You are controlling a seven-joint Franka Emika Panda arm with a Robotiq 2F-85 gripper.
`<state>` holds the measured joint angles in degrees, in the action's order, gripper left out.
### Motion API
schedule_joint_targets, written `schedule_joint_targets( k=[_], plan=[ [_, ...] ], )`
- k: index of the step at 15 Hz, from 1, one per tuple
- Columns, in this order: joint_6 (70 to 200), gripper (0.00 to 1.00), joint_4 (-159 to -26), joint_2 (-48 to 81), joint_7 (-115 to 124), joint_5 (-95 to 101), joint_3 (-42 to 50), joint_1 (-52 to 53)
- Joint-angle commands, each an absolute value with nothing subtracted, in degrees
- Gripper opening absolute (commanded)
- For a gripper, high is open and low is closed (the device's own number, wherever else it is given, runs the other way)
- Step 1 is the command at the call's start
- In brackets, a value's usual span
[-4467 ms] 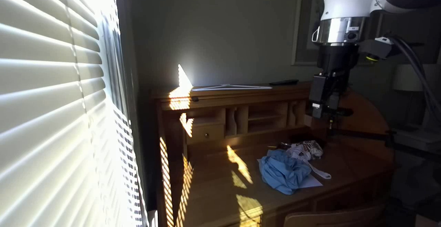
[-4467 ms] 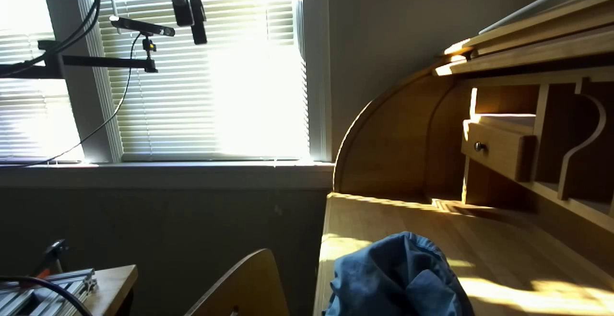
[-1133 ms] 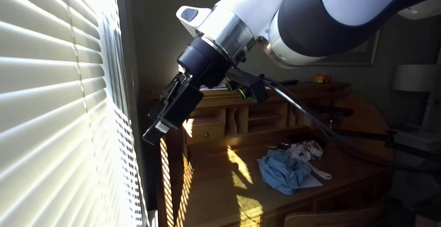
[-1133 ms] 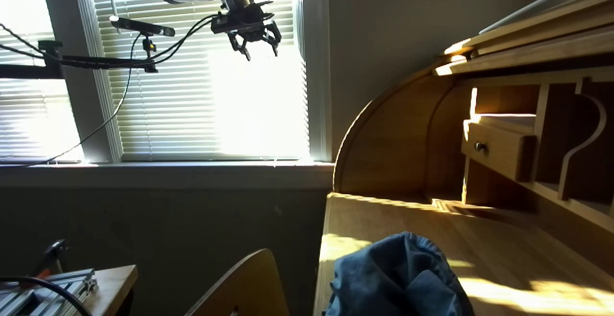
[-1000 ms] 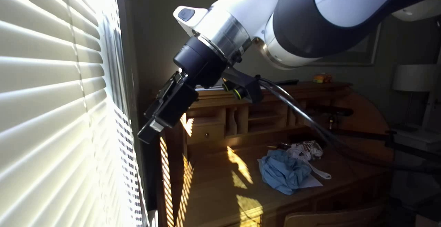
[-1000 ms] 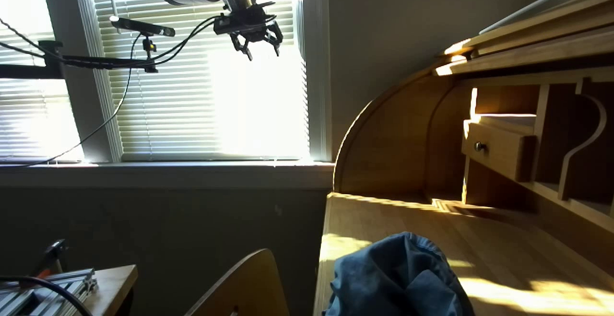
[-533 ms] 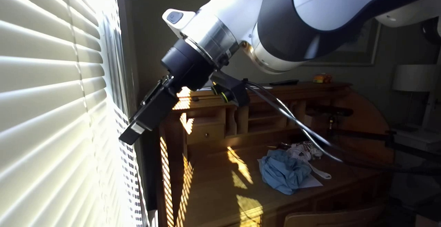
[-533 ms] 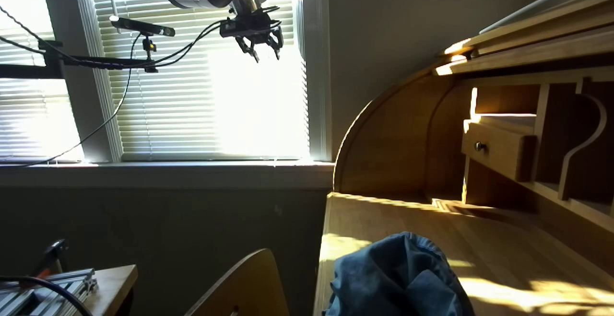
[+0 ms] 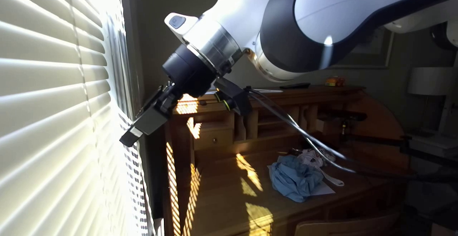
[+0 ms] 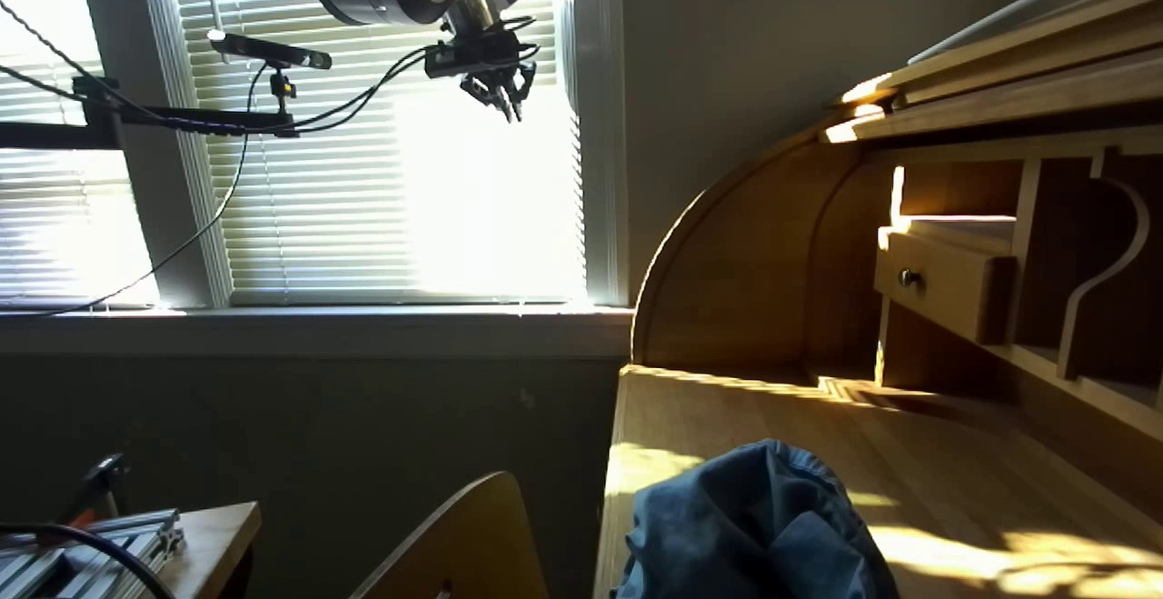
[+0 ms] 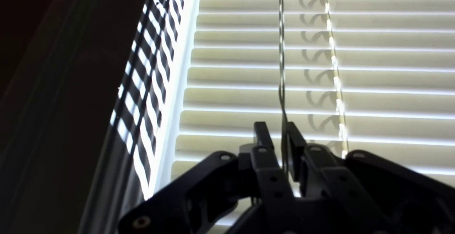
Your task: Pull the white cord on the right side of the window downwards
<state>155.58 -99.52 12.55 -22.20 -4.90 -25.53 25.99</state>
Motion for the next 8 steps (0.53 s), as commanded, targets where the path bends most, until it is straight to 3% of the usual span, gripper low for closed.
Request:
schedule_joint_targets(
  k=[1,8],
  plan=[
    [155.5,0.00,-97.5,13.7,-22.5,-3.7,-26.5,25.2],
    [155.4,0.03,-98.5,12.8,-21.7,-4.1,-26.9,25.1]
  ],
)
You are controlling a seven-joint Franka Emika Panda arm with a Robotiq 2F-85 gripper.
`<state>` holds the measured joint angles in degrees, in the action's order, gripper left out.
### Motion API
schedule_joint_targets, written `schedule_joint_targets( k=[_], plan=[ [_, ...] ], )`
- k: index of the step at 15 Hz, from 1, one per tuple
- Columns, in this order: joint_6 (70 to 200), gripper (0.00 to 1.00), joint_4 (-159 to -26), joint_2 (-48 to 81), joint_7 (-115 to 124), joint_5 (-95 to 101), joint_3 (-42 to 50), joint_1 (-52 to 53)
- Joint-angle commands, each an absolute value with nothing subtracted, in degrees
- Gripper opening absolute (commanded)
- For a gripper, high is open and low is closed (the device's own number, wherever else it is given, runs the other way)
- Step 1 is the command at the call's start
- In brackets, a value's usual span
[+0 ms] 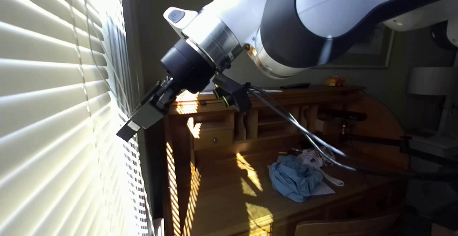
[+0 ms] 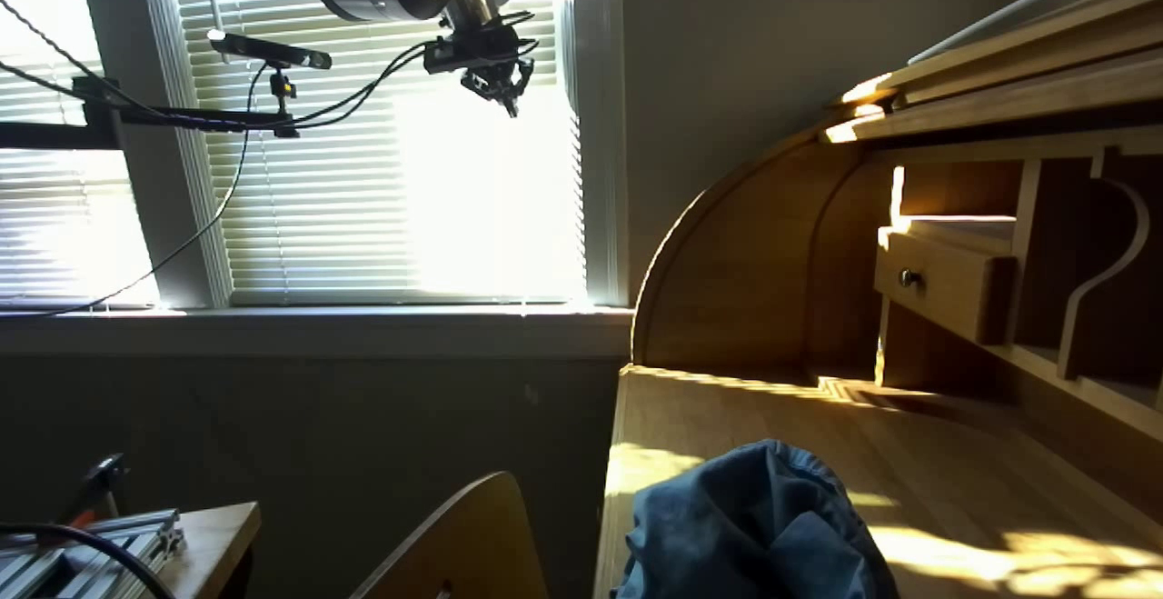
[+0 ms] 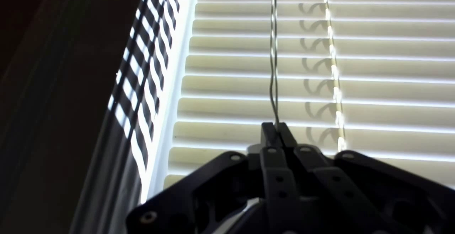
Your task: Pull the white cord on the right side of the window downwards
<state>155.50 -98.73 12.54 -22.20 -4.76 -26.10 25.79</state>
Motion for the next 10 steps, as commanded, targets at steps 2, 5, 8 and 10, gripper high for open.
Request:
schedule_joint_targets(
  k=[2,5,8,10],
  plan=[
    [155.4,0.03,-98.5,12.8,-21.7,-4.1,-26.9,25.1],
    [155.4,0.03,-98.5,12.8,-21.7,-4.1,-26.9,25.1],
    [155.8,0.01,-100.0,12.3,-18.7,-1.9,-25.7,25.6],
    [155.6,0.01,-102.4,11.4,-16.8,-2.9,-25.7,25.3]
  ],
)
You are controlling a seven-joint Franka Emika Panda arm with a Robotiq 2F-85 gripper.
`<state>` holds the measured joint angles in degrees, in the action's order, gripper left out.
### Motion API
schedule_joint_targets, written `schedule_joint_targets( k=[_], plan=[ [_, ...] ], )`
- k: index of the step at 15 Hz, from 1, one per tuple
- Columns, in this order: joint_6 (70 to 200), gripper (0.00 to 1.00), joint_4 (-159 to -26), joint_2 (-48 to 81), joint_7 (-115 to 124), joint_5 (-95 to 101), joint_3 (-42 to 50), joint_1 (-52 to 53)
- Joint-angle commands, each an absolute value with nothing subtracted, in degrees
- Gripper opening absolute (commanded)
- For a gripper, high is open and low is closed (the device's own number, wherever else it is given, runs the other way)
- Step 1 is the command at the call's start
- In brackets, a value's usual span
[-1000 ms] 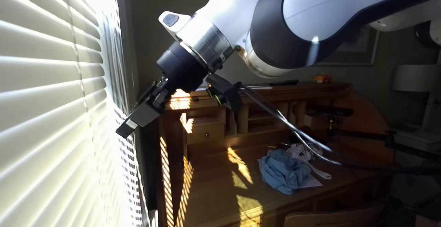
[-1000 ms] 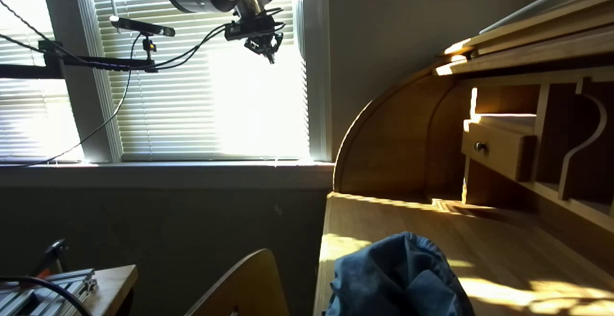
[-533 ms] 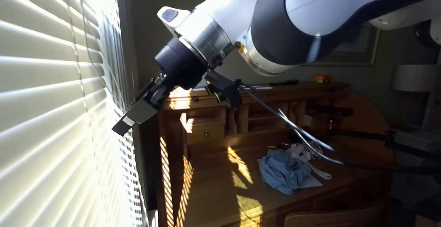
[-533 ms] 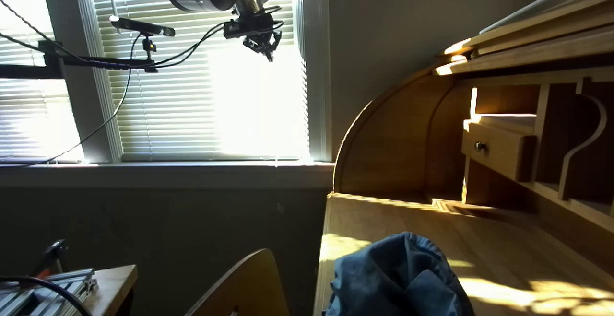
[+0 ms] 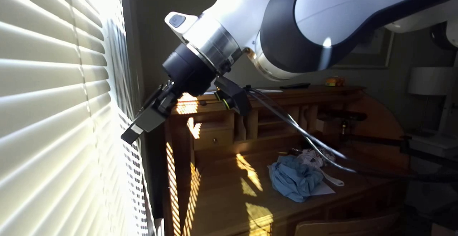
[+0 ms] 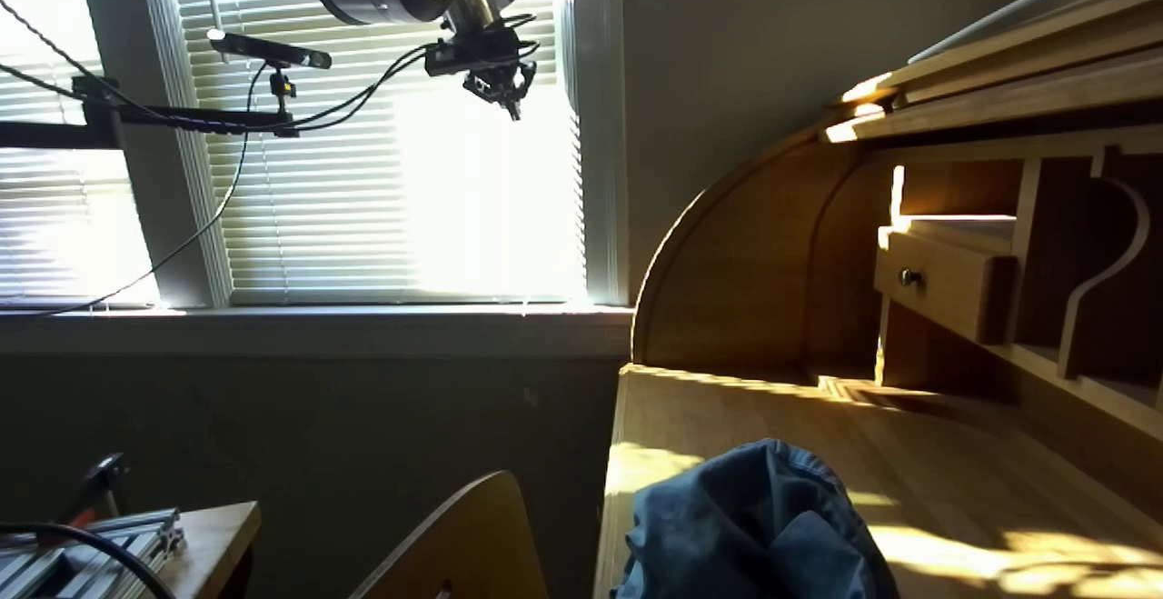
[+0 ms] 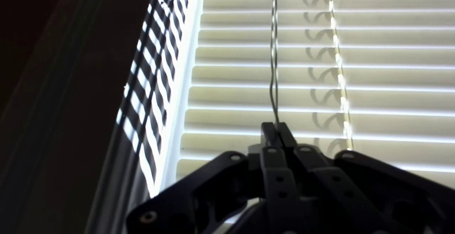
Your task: Pull the white cord on the right side of the window downwards
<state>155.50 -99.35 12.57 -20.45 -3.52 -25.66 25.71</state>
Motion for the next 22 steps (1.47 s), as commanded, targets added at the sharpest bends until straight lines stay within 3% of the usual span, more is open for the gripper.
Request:
schedule_joint_targets(
  k=[1,13,22],
  plan=[
    [156.6,0.01,-103.5,11.2,-17.0,-4.3,-26.2,24.9],
    [167.0,0.01,-120.1,8.5,-19.3,-17.9,-27.9,23.1],
    [169.5,0.01,-123.6,13.5,-34.2,-38.1,-36.1,18.2]
  ],
)
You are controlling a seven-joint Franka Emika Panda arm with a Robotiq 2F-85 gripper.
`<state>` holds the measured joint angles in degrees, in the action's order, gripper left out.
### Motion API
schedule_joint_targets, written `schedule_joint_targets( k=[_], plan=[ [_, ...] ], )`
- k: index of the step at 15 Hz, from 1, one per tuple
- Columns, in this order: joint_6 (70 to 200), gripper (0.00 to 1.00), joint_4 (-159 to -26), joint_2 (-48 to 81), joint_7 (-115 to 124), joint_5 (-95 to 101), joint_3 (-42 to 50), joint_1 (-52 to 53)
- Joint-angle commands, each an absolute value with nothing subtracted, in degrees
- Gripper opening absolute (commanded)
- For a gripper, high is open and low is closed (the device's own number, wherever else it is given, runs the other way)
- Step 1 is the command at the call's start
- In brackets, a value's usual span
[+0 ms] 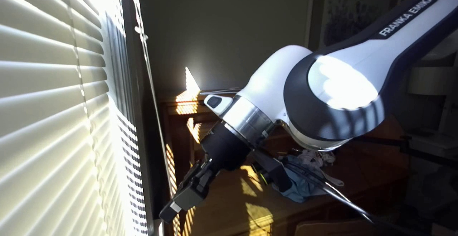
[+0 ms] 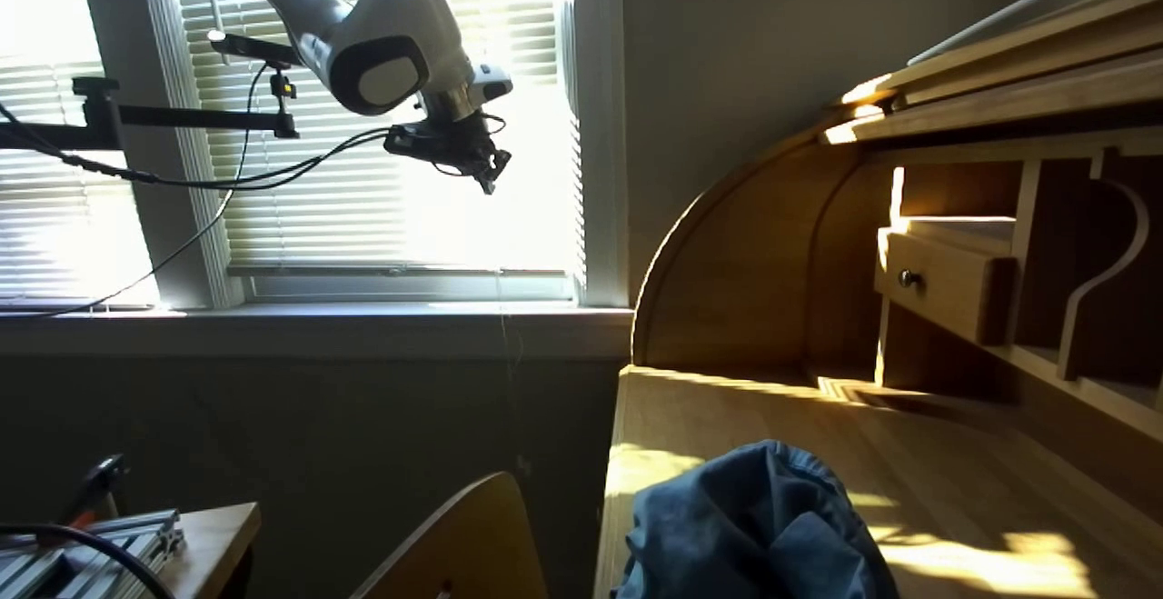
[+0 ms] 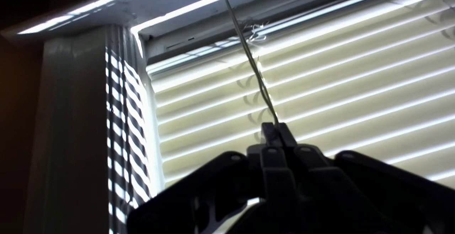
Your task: Pull the white cord on the right side of the window downwards
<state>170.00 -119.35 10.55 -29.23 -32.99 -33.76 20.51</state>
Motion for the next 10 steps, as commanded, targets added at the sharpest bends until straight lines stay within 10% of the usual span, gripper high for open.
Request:
schedule_joint_targets(
  k=[1,10],
  plan=[
    [169.6,0.01,-124.2,13.9,-35.2,-39.3,-36.5,17.7],
    [168.2,0.01,-131.4,16.0,-35.6,-37.3,-33.6,17.0]
  ],
)
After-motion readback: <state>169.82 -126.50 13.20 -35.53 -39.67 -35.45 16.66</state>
